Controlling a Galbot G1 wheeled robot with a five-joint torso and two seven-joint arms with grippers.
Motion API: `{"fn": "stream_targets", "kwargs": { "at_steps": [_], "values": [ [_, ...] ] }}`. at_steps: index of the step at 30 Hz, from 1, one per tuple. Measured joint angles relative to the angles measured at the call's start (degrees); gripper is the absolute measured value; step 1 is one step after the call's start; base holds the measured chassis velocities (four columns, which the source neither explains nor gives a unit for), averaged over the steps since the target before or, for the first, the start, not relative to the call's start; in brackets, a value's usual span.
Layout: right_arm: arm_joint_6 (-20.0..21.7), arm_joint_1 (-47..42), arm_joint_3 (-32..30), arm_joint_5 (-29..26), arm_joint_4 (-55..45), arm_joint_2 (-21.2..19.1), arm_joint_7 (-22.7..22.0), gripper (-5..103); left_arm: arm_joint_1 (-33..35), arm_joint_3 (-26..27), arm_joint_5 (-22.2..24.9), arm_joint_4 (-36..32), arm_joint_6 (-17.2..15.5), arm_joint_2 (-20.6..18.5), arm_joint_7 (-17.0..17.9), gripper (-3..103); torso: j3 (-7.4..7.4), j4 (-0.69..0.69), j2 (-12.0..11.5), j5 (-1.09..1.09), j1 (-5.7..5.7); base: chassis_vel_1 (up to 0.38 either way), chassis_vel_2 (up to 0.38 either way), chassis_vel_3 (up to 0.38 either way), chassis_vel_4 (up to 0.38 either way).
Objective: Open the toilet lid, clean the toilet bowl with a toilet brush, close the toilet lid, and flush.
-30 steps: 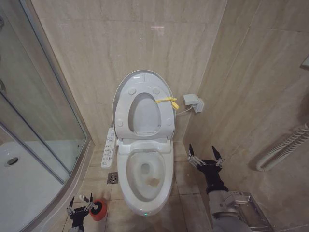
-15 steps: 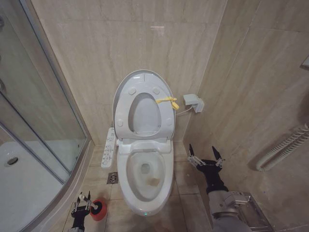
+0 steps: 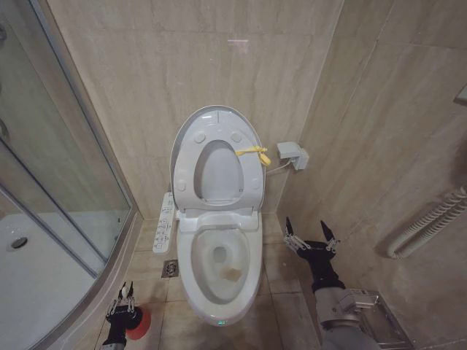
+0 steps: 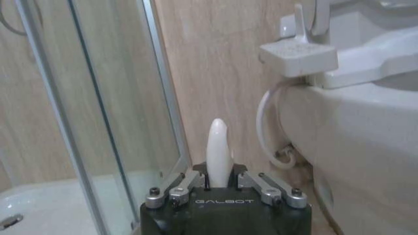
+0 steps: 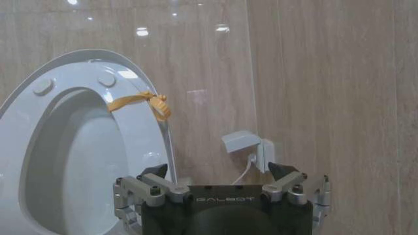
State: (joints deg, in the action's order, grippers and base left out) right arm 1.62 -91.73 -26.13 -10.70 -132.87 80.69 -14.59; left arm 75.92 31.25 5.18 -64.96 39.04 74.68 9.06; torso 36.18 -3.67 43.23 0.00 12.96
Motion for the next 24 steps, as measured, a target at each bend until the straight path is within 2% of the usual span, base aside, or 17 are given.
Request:
{"fn": "stream_targets", "kwargs": {
  "at_steps": [6, 15, 23, 24],
  "values": [
    [0.0, 0.0, 0.0, 0.0, 0.0, 0.0, -0.01, 100, 0.83, 0.03, -0.25, -1.88, 1.24, 0.19, 1.16, 23, 0.0, 0.0, 0.0, 0.0, 0.0, 0.0, 0.0, 0.0, 0.0],
    [0.0, 0.0, 0.0, 0.0, 0.0, 0.0, -0.01, 100, 1.79, -0.04, -0.03, -3.89, 5.38, 0.47, 2.31, 23, 0.0, -0.01, 0.0, 0.0, 0.0, 0.0, 0.0, 0.0, 0.0],
    [0.0, 0.0, 0.0, 0.0, 0.0, 0.0, 0.0, 100, 6.8, 0.57, -1.3, -15.74, 5.62, 0.12, 3.84, 23, 0.0, 0.0, 0.0, 0.0, 0.0, 0.0, 0.0, 0.0, 0.0],
    [0.0, 0.0, 0.0, 0.0, 0.0, 0.0, 0.0, 100, 8.31, 0.77, -1.47, -18.9, 5.44, -0.13, 4.2, 23, 0.0, -0.01, 0.0, 0.0, 0.0, 0.0, 0.0, 0.0, 0.0]
  ]
}}
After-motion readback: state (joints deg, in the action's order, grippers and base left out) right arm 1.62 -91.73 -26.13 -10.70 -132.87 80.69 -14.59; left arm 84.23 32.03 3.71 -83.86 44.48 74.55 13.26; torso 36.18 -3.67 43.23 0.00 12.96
